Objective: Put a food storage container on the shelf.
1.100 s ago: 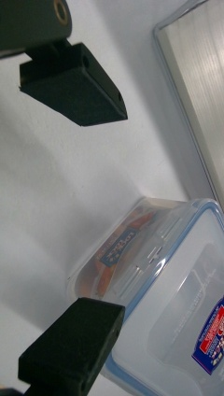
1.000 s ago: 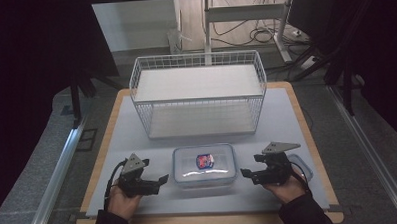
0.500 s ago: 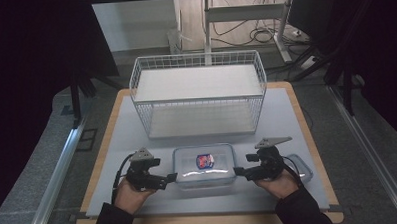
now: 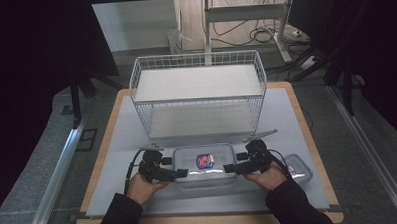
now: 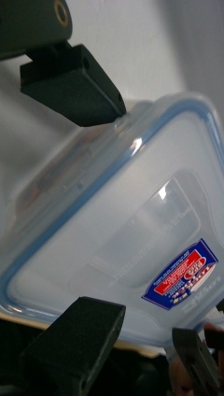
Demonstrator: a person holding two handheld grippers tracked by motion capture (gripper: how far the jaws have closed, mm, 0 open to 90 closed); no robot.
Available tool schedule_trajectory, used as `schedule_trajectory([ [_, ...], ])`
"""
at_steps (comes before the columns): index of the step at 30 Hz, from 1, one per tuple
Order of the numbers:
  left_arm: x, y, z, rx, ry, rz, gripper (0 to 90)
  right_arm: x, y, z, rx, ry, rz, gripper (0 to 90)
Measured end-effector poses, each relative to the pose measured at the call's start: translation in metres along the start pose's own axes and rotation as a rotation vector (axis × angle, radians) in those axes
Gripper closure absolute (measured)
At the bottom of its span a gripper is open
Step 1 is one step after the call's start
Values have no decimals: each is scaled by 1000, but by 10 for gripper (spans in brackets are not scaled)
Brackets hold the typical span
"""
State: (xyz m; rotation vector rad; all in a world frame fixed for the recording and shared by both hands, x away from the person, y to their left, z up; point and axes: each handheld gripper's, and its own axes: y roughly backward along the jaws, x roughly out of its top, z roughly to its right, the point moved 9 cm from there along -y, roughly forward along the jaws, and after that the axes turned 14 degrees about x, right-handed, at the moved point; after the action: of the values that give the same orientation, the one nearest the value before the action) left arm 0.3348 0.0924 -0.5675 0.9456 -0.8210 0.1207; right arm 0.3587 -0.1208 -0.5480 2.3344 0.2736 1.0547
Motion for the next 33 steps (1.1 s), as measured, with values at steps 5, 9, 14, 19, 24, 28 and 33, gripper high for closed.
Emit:
schedule_trajectory([
  [5,-2,-1,0,-23,38,-13,80,0,-3,2,35,-49,-3,156],
  [9,-4,-2,-1,-57,83,-33,78,-1,-7,4,80,-103,-10,150],
  [14,-4,3,0,-41,78,-30,133,0,-6,4,82,-123,-13,192],
  [19,-6,12,1,-45,87,13,227,-1,2,0,83,-125,17,282],
  [24,-12,21,6,-58,94,39,318,-6,12,-6,99,-116,65,390],
  [28,-15,24,8,-63,105,63,380,-12,17,-10,120,-120,85,437],
  [33,-15,25,6,-93,154,71,417,-12,18,-9,124,-119,82,435],
])
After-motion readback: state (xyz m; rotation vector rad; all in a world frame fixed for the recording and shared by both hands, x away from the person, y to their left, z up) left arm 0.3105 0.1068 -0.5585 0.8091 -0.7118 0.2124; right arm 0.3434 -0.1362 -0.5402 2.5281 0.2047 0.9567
